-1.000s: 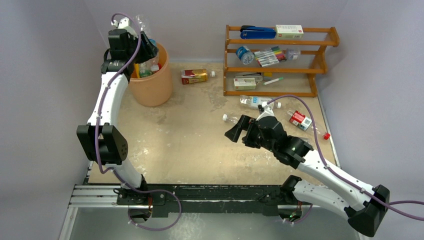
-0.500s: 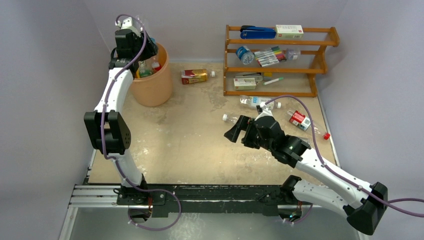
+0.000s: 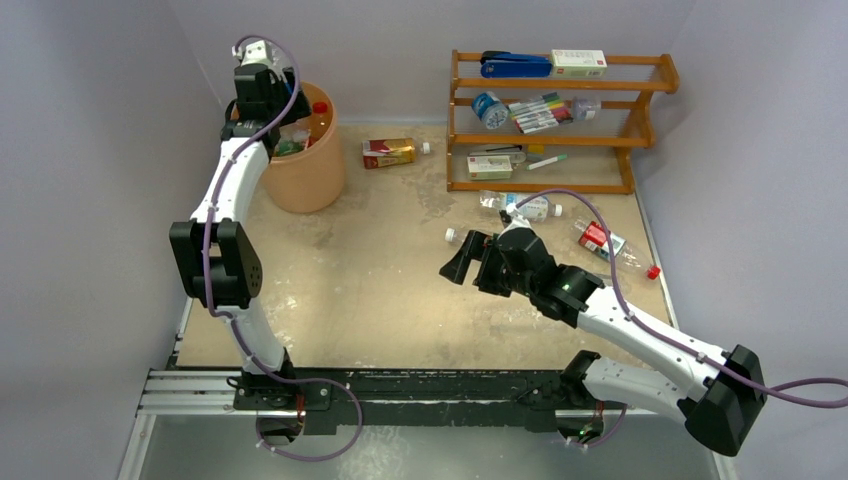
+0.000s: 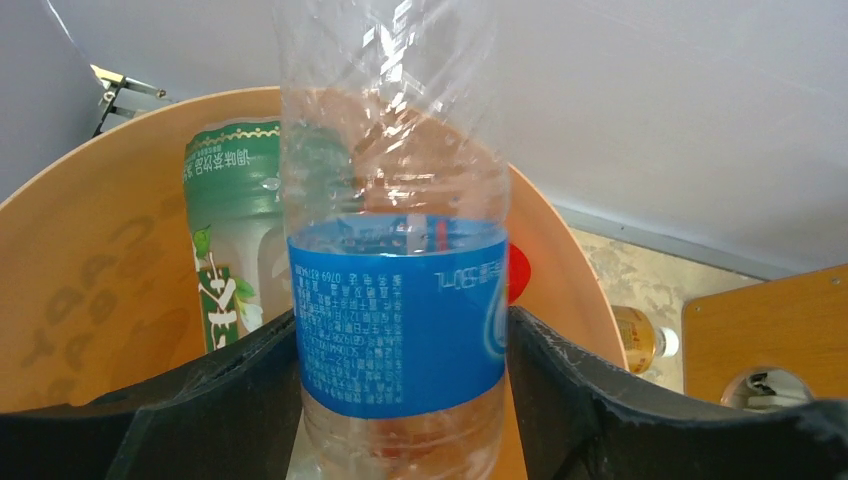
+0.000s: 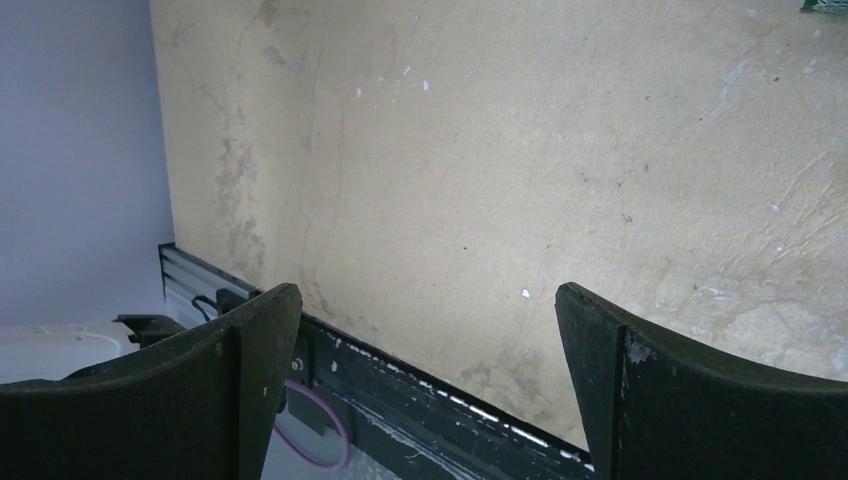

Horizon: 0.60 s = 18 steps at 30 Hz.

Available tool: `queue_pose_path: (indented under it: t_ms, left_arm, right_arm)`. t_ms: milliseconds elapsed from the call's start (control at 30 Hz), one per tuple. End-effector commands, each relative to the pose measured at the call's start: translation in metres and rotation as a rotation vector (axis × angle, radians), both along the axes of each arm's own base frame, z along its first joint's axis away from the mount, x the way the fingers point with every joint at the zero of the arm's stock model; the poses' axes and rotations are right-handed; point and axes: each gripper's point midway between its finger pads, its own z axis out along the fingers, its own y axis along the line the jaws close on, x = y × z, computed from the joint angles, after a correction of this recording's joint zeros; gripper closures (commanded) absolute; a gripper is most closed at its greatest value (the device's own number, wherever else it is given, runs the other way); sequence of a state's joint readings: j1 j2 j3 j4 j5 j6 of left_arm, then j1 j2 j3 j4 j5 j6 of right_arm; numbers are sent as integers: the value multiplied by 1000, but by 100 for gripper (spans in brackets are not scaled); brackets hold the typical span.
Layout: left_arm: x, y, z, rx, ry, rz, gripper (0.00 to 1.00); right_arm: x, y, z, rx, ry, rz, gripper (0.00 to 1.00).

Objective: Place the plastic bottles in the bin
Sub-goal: Place the plastic bottle in the trash bin.

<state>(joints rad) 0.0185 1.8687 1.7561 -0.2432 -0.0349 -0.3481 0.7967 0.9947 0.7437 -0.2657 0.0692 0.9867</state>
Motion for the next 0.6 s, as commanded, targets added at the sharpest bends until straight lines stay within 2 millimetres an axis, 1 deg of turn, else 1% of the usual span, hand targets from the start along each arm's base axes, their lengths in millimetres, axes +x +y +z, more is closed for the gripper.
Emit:
queue_pose_path:
  t_ms: [0, 67, 167, 333, 433, 567]
  left_arm:
    - [-13, 13, -4, 43, 34, 40, 26]
    - [-14, 12, -8, 33, 44, 35, 22]
    - [-17, 10, -4, 15, 38, 35, 17]
    - [-25, 7, 15, -20, 16, 46, 16]
    - [-34, 5, 30, -44, 4, 43, 16]
    - [-50, -6, 50, -72, -9, 13, 15]
  right_arm:
    - [5, 8, 14, 40, -51, 16, 0]
    - [5, 7, 15, 44, -60, 19, 0]
    - [3, 5, 17, 53, -67, 19, 0]
    - [-4, 3, 13, 54, -53, 34, 0]
    - [-3, 0, 13, 45, -57, 22, 0]
    - [0, -7, 10, 18, -47, -25, 0]
